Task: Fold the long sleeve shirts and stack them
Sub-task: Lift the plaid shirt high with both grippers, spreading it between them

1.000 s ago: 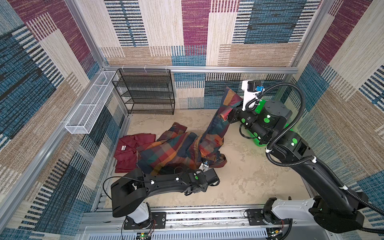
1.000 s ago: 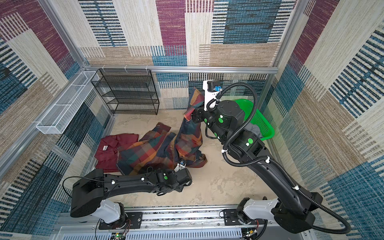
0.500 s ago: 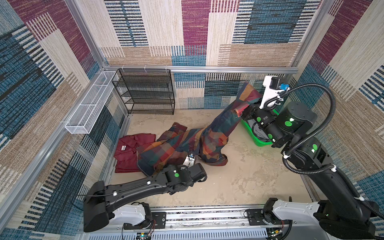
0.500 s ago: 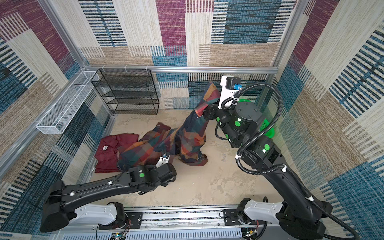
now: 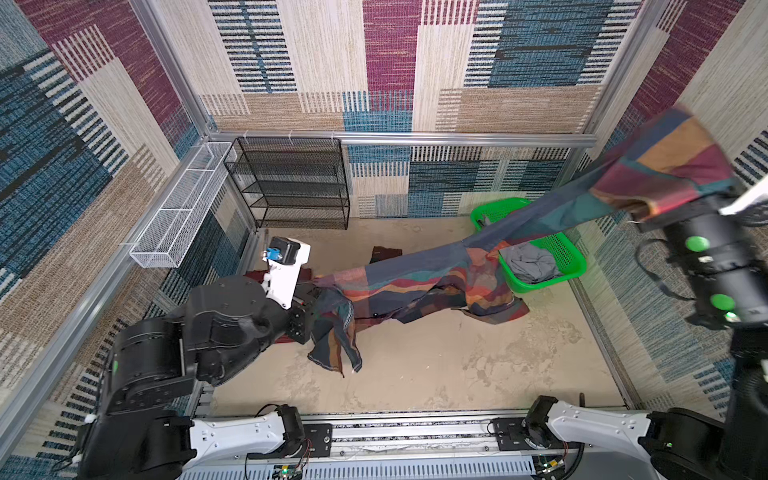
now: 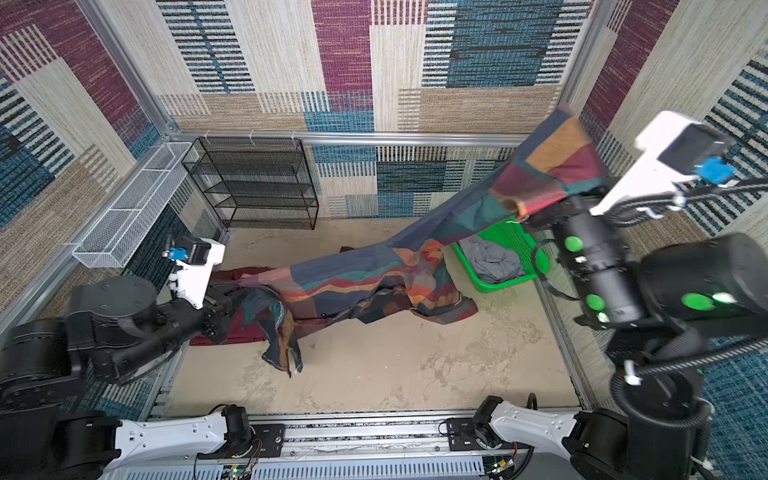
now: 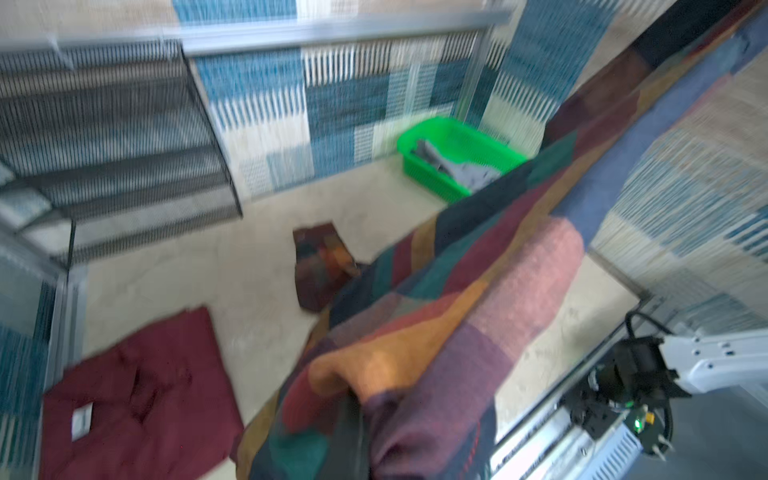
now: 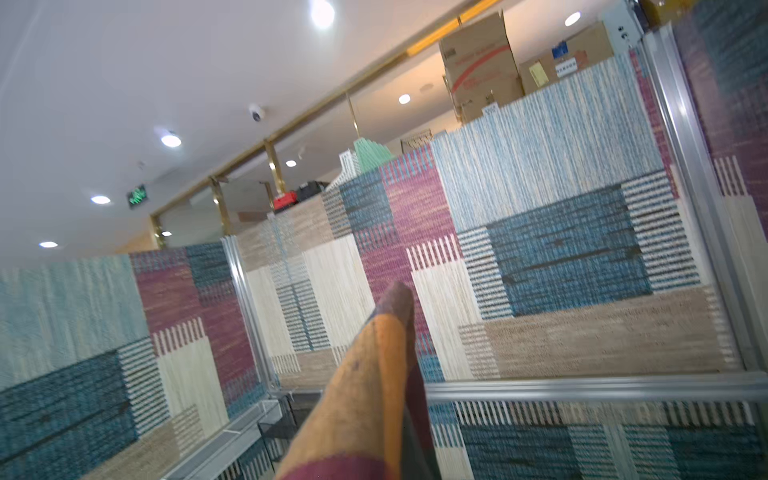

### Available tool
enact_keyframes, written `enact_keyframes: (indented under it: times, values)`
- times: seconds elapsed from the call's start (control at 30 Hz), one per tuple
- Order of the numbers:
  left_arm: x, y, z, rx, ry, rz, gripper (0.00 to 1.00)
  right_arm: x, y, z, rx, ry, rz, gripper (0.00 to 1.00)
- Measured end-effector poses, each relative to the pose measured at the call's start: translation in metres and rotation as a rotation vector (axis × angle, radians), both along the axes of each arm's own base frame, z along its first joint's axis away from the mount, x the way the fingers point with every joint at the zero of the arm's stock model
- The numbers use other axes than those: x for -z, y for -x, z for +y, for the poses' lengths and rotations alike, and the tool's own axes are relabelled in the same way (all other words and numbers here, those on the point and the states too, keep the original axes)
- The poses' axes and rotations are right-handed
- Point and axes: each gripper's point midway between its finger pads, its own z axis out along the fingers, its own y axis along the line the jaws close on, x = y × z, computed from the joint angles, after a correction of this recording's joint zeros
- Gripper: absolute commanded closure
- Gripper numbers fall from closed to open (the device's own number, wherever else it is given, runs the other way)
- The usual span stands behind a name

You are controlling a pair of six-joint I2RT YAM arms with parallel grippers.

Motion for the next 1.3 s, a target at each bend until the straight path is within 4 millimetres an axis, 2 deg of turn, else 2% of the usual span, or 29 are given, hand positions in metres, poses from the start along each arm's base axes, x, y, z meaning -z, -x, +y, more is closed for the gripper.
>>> enact_keyframes:
  times: [0.1, 0.23, 0.3, 0.4, 0.5, 0.7, 0.87, 0.93, 1.0, 1.07, 1.13, 1.3]
  values:
    - [-0.042, 0.009, 0.003, 0.060, 0.062, -0.068, 1.00, -0.030, 0.038, -0.019, -0.069, -0.042, -0.111, 1.00]
    - [-0.091, 0.025, -0.002, 0.174, 0.163, -0.151, 1.00, -0.047, 0.074, -0.037, -0.144, -0.086, -0.197, 1.00]
    - [-0.099, 0.029, -0.010, 0.220, 0.172, -0.166, 1.00, -0.048, 0.082, -0.041, -0.162, -0.102, -0.209, 1.00]
    - [-0.094, 0.029, -0.020, 0.256, 0.132, -0.167, 1.00, -0.043, 0.076, -0.036, -0.170, -0.098, -0.184, 1.00]
    - [-0.079, 0.024, -0.018, 0.240, 0.054, -0.173, 1.00, -0.024, 0.049, -0.022, -0.129, -0.071, -0.100, 1.00]
    - [-0.043, 0.002, -0.002, 0.129, -0.145, -0.271, 1.00, 0.030, -0.024, 0.017, 0.016, 0.034, 0.075, 1.00]
    - [-0.033, -0.036, -0.022, 0.019, -0.315, -0.443, 1.00, 0.058, -0.086, 0.061, 0.144, 0.161, 0.125, 1.00]
    - [-0.037, -0.060, -0.032, -0.039, -0.363, -0.490, 1.00, 0.067, -0.115, 0.083, 0.201, 0.232, 0.133, 1.00]
    - [-0.045, -0.097, -0.027, -0.137, -0.368, -0.491, 1.00, 0.074, -0.143, 0.108, 0.239, 0.308, 0.132, 1.00]
    - [-0.045, -0.133, -0.016, -0.226, -0.369, -0.469, 1.00, 0.079, -0.168, 0.122, 0.280, 0.369, 0.137, 1.00]
    - [-0.050, -0.159, -0.014, -0.258, -0.341, -0.467, 1.00, 0.074, -0.191, 0.118, 0.341, 0.379, 0.133, 1.00]
    - [-0.083, -0.236, -0.025, -0.286, -0.210, -0.513, 1.00, 0.051, -0.235, 0.085, 0.462, 0.298, 0.075, 1.00]
